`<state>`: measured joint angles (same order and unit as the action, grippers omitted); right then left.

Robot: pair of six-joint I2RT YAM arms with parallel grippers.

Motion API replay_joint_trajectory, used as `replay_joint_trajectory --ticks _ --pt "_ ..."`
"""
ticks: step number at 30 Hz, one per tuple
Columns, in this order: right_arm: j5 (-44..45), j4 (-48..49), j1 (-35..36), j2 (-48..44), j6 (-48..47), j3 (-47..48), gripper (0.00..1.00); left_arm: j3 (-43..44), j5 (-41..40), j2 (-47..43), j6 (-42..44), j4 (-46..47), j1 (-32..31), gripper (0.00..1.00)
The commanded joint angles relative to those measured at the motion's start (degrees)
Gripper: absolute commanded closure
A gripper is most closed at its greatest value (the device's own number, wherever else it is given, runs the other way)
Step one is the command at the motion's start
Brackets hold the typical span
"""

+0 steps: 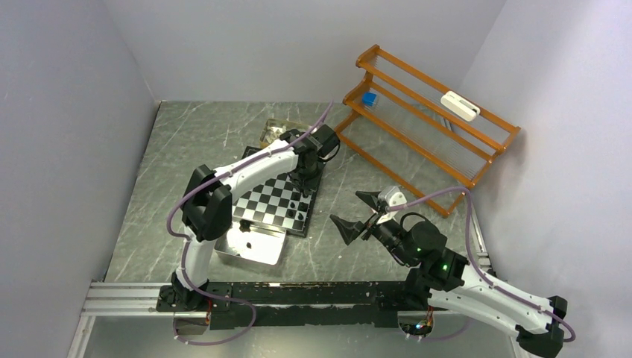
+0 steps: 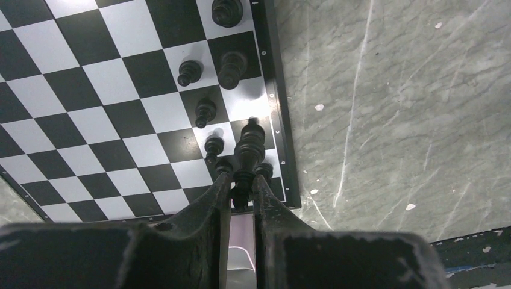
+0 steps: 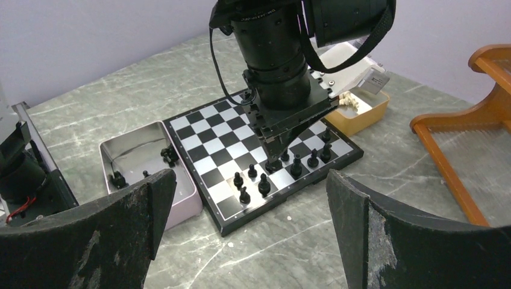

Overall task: Set up the chess pieces on the board
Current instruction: Place the chess piece on the chessboard.

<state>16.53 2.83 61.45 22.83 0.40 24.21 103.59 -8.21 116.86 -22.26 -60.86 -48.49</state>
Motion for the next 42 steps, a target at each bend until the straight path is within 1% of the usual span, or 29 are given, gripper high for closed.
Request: replay_joint_trajectory --ticks 1,13,28,42 --pt "0.82 0.0 -0.18 -0.27 0.14 0.01 0.0 2.56 -2.19 1.35 0.89 -0.41 -0.37 0.87" --pt "0.97 -0.67 -0.19 -0.74 0.04 0.74 0.0 3.46 -1.46 4.74 1.23 0.94 -0.78 0.88" --pt "0.74 -0.67 -0.19 -0.4 0.04 1.35 0.0 5.08 -2.44 7.58 1.57 1.45 -0.89 0.89" --pt "0.51 -0.07 -0.18 0.02 0.04 1.48 0.0 4.95 -3.98 8.5 1.61 0.93 -0.88 0.89"
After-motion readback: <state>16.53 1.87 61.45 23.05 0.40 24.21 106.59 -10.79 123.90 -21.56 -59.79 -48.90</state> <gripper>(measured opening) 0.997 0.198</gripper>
